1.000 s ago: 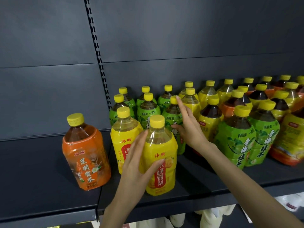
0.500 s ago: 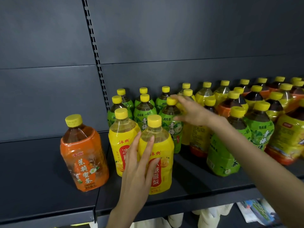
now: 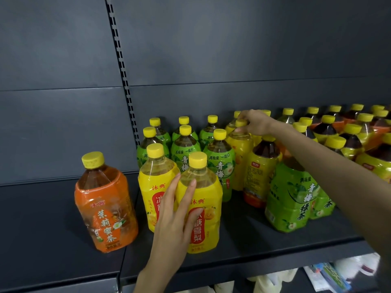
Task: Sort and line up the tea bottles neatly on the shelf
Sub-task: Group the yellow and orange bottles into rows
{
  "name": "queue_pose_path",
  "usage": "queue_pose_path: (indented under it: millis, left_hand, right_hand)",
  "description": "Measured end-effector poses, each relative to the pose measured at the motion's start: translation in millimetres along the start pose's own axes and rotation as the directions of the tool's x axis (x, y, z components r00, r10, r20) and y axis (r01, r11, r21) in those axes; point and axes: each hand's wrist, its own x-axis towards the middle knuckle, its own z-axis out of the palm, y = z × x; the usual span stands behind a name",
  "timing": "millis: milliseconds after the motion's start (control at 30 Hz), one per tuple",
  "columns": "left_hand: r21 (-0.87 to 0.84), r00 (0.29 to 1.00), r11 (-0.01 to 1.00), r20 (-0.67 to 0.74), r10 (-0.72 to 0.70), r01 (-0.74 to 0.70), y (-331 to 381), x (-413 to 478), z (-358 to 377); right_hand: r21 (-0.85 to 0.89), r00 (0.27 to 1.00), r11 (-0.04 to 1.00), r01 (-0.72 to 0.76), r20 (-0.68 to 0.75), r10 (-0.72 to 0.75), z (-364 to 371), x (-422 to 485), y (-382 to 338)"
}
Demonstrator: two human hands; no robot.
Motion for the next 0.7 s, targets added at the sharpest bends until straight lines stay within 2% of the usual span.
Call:
queue_pose_path:
  millis: [300, 700]
  left_hand:
    - [-0.005, 1.0, 1.0, 0.014, -0.007, 0.007, 0, 0, -2]
    - [-0.034, 1.0, 0.999, 0.022, -0.014, 0.015, 0, -1, -2]
  right_hand:
    - [-0.123, 0.984, 0.984, 0.129, 0.139, -0.111, -20, 4, 4]
    - [-0.172, 0.969, 0.96, 0.22, 0.155, -0.194, -32, 7, 21]
